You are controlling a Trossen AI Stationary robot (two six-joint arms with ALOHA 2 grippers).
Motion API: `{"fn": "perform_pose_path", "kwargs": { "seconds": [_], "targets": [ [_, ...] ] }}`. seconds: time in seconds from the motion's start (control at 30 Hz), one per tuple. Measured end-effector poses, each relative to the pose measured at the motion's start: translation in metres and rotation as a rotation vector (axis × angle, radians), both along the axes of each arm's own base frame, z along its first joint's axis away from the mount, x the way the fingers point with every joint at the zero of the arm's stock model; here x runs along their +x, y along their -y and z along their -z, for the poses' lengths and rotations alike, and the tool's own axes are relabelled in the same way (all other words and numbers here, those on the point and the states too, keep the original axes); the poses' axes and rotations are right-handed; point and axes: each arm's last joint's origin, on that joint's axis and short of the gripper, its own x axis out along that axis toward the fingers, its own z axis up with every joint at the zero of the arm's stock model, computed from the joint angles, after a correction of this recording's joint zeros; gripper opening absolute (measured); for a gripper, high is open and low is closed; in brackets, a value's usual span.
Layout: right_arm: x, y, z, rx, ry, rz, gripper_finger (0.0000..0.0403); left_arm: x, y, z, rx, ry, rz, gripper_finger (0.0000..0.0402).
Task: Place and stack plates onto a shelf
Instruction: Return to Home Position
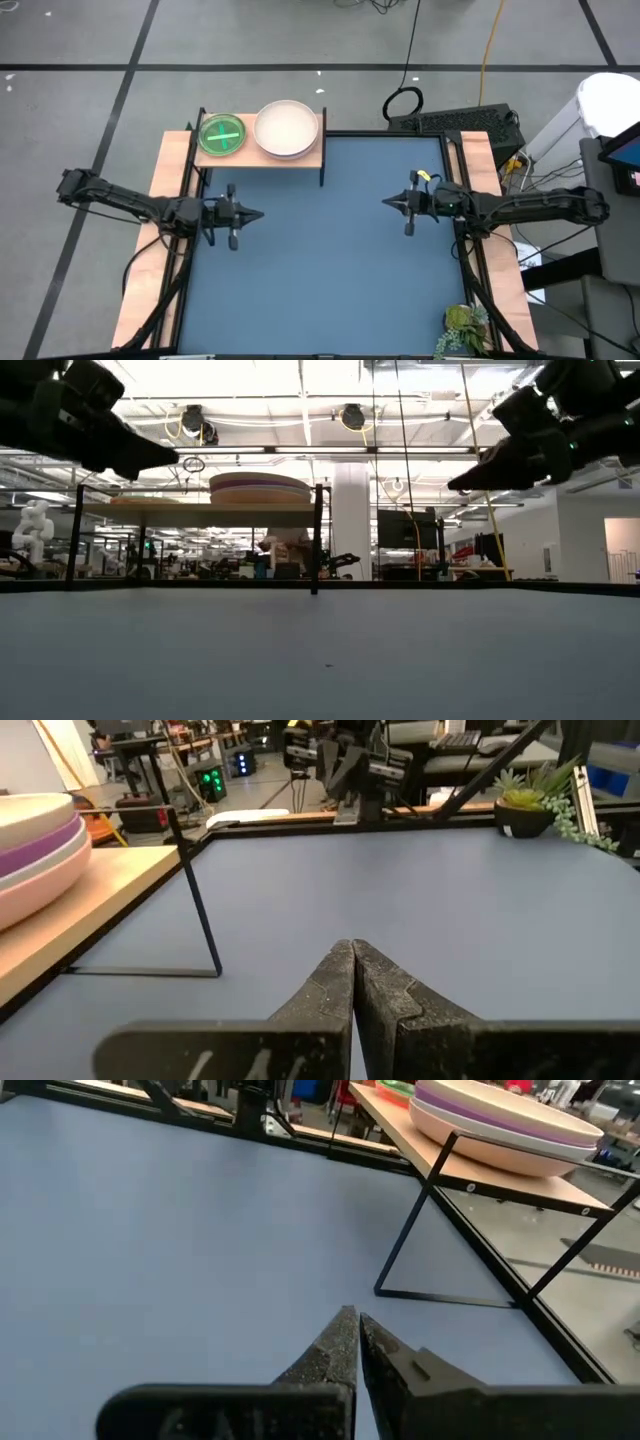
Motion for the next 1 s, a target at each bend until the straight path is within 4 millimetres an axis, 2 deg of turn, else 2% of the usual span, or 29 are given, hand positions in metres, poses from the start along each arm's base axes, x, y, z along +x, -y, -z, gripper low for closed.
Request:
{"fn": "perform_pose_path", "kwargs": {
  "seconds": [0.23, 0.47, 1.0],
  "targets": [
    [-0.01, -0.001, 0.013, -0.002, 0.033, -0.001, 0.0, -0.011, -0.002, 0.005, -0.013, 0.055, 0.003, 0.0003],
    [-0.012, -0.001, 0.01, 0.017, 0.066, 0.006, 0.0, -0.015, -0.003, 0.007, 0.001, 0.047, 0.004, 0.0003],
    [-0.019, -0.003, 0.014, 0.053, 0.018, -0.016, 0.0, -0.017, -0.004, 0.01, -0.002, 0.016, -0.009, 0.0003]
  ]
}}
